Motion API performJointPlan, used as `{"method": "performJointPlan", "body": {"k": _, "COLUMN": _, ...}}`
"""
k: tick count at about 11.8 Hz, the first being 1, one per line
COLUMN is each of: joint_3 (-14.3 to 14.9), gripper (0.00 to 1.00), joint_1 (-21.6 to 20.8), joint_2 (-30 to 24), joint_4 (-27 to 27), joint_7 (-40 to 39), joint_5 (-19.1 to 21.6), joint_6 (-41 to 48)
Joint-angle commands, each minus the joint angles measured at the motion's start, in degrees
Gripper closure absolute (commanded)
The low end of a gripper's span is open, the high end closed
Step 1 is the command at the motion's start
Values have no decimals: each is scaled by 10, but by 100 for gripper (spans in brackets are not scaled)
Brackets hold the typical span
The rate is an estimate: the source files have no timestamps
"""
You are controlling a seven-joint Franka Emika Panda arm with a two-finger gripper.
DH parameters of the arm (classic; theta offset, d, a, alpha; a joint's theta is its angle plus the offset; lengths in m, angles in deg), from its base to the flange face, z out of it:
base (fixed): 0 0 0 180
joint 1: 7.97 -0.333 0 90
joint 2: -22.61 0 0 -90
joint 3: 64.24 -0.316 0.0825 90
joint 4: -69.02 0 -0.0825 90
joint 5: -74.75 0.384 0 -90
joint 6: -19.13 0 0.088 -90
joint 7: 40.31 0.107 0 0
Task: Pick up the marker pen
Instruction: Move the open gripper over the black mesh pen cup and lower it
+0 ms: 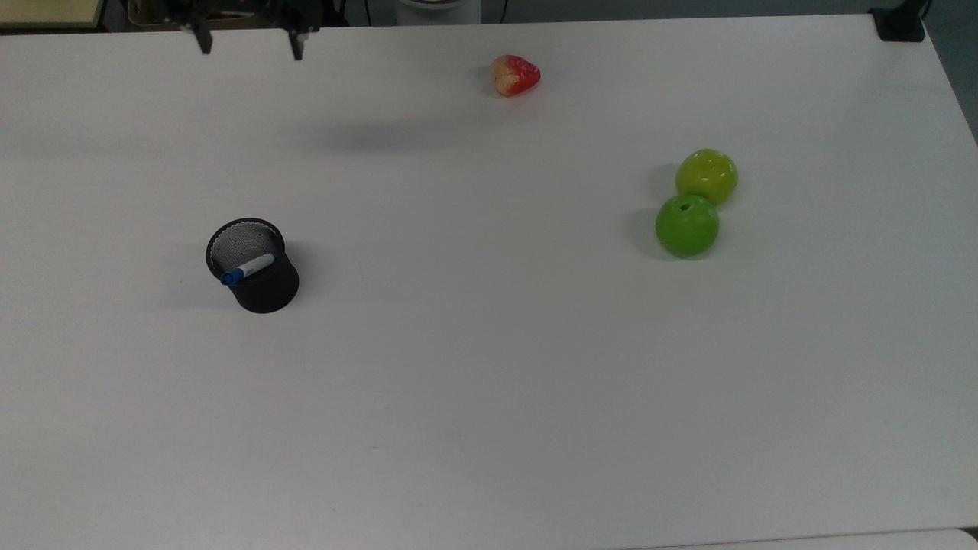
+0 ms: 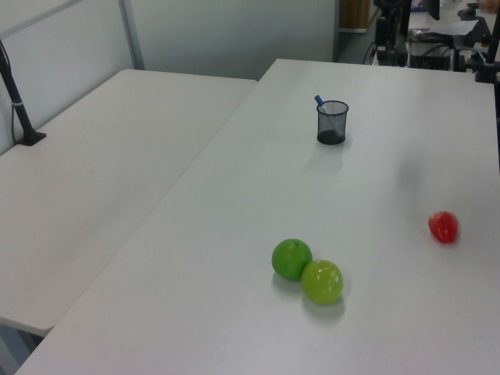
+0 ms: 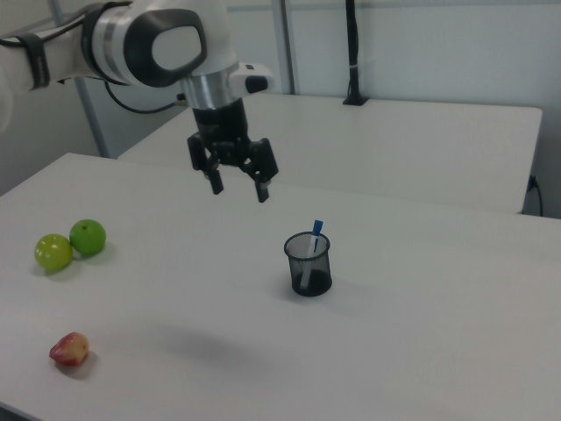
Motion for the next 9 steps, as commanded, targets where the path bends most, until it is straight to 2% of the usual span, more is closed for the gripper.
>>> {"method": "performJointPlan", "body": {"k": 1, "joint_3": -5, "gripper": 0, "joint_1": 11, "joint_2": 39, "joint_4": -15, "joint_7": -9, "joint_5": -1, "joint_6": -84}}
{"method": "performJointPlan", "body": {"k": 6, "joint_3": -5, "gripper": 0, "joint_1": 15, "joint_2": 102, "joint_4": -12, "joint_7": -2, "joint_5": 2, "joint_6": -222}}
{"method": "performJointPlan", "body": {"k": 9, "joint_3": -5, "gripper": 0, "joint_1": 19, "joint_2": 138, "joint_4": -10, "joint_7": 51, "joint_5": 2, "joint_6": -307}}
